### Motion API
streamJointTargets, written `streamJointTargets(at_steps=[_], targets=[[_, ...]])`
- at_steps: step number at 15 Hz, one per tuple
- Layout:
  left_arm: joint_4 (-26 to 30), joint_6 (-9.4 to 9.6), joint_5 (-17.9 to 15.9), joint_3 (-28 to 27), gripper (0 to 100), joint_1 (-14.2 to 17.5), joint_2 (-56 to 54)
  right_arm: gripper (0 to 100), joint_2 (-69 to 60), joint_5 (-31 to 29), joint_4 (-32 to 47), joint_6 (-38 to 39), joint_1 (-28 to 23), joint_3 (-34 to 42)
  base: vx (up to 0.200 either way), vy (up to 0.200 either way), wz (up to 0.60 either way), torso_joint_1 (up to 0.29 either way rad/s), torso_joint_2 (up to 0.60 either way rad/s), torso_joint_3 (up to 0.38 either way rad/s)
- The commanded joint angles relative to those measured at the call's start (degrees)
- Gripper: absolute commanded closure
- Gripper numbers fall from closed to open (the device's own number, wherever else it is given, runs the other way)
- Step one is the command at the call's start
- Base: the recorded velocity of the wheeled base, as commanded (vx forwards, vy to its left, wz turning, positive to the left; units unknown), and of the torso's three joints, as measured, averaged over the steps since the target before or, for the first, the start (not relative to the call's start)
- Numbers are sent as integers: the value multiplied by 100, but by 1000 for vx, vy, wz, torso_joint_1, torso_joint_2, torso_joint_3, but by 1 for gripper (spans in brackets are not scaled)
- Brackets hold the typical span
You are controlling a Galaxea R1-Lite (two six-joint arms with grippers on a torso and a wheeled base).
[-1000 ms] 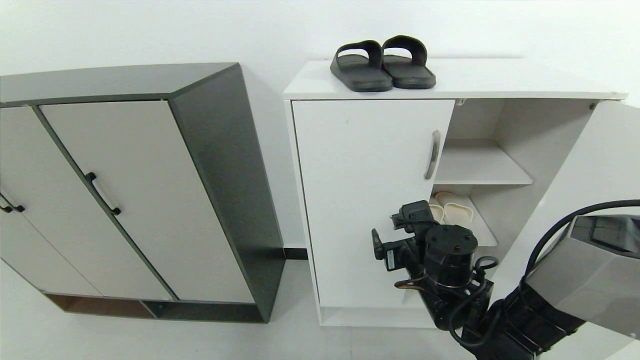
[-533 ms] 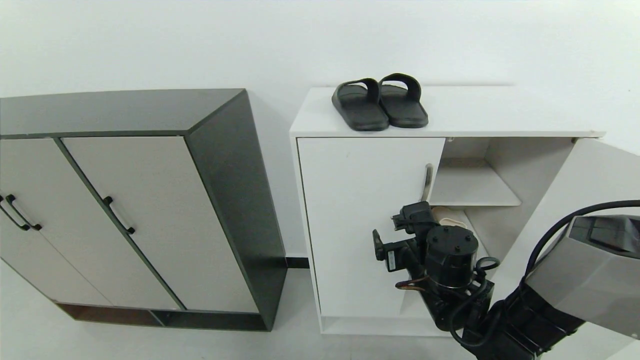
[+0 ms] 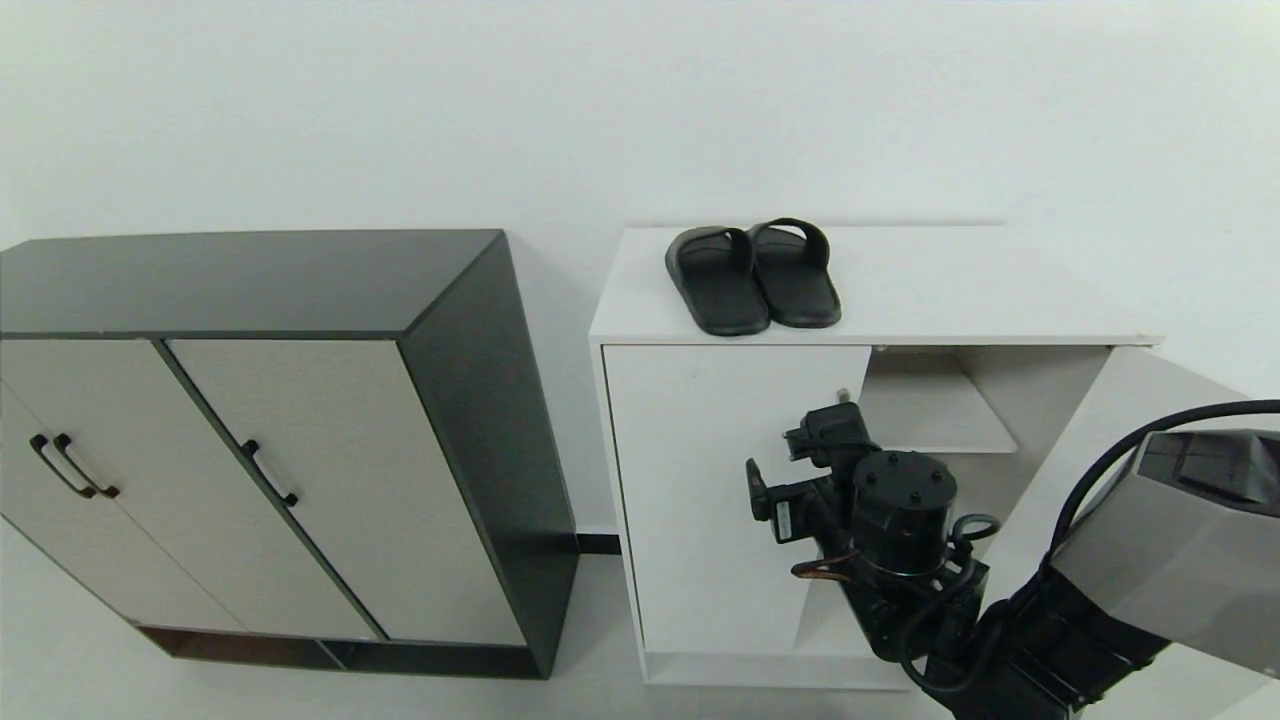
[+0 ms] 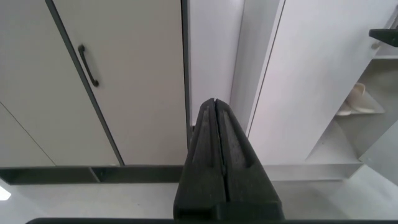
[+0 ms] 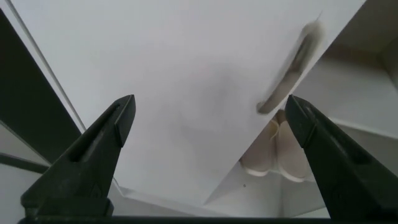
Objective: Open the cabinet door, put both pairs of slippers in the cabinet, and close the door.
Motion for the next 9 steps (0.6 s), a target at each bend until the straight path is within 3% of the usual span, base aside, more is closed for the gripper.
streamJointTargets(at_steps=[1, 9], targets=[[-1, 1, 1, 0, 100, 0, 7, 0, 15, 1, -1, -1, 1, 0, 0, 0, 0, 222, -530, -325], [-1, 9, 9, 0, 100, 0, 7, 0, -11, 221, -142, -1, 1, 79, 0, 0, 0, 245, -566, -322]])
